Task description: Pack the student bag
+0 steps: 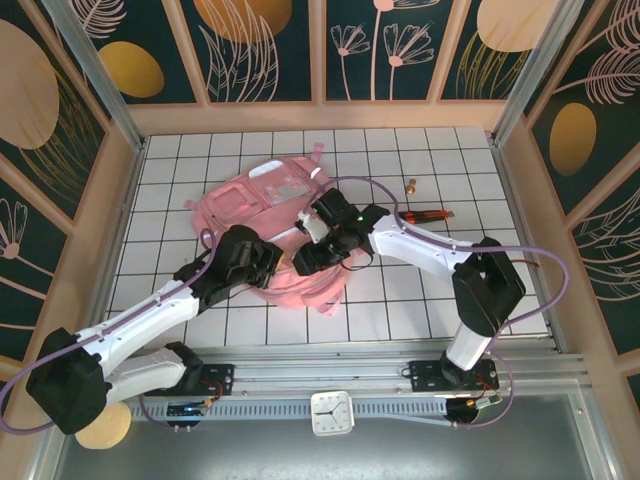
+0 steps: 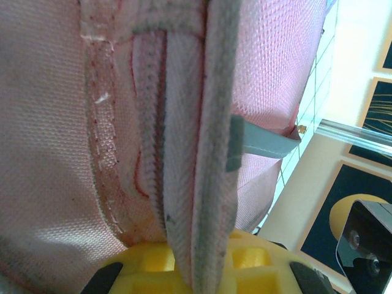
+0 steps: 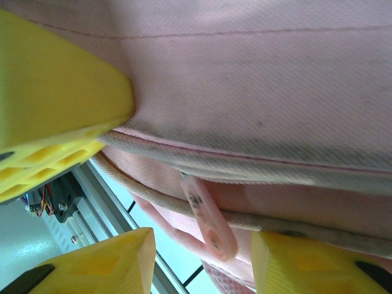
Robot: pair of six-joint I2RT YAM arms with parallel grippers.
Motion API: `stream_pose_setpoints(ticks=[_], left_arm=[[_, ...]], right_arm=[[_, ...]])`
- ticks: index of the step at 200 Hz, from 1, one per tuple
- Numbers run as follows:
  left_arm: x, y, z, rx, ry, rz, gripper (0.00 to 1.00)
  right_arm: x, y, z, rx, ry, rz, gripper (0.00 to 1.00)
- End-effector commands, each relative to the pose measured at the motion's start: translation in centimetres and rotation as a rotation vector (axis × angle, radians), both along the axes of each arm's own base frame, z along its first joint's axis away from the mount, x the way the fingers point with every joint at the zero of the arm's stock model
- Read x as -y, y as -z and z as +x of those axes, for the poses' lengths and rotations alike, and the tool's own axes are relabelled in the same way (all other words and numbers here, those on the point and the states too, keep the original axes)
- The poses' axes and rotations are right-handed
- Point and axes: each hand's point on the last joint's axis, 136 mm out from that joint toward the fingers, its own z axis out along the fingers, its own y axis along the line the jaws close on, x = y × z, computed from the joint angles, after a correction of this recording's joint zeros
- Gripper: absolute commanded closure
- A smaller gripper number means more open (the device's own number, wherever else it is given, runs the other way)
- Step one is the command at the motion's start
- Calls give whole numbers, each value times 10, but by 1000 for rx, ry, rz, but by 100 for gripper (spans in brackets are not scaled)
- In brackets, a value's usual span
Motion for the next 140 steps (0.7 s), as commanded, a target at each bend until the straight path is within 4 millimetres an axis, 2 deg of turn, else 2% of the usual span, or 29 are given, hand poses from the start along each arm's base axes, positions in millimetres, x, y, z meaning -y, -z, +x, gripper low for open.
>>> stream_pose_setpoints(ticks=[1, 13, 42, 56, 80, 106, 140], left_arm=[[13, -29, 8, 79, 46, -53, 100], [14, -30, 8, 80, 47, -54, 100], [13, -31, 8, 83, 49, -52, 100], [13, -31, 7, 83, 50, -52, 100], [13, -33, 7, 84, 53, -51, 100], [12, -33, 7, 84, 54, -43, 100], [7, -32, 3, 80, 55, -14, 100]], right_arm=[[-23, -10, 7, 39, -6, 56, 54], [-23, -9, 9, 42, 8, 52, 55], [-17, -2, 18, 60, 58, 11, 65], [-11, 1, 25, 70, 98, -12, 75], [-1, 0, 37, 79, 159, -27, 100], [12, -4, 42, 92, 191, -35, 100], [40, 5, 38, 98, 190, -114, 100]])
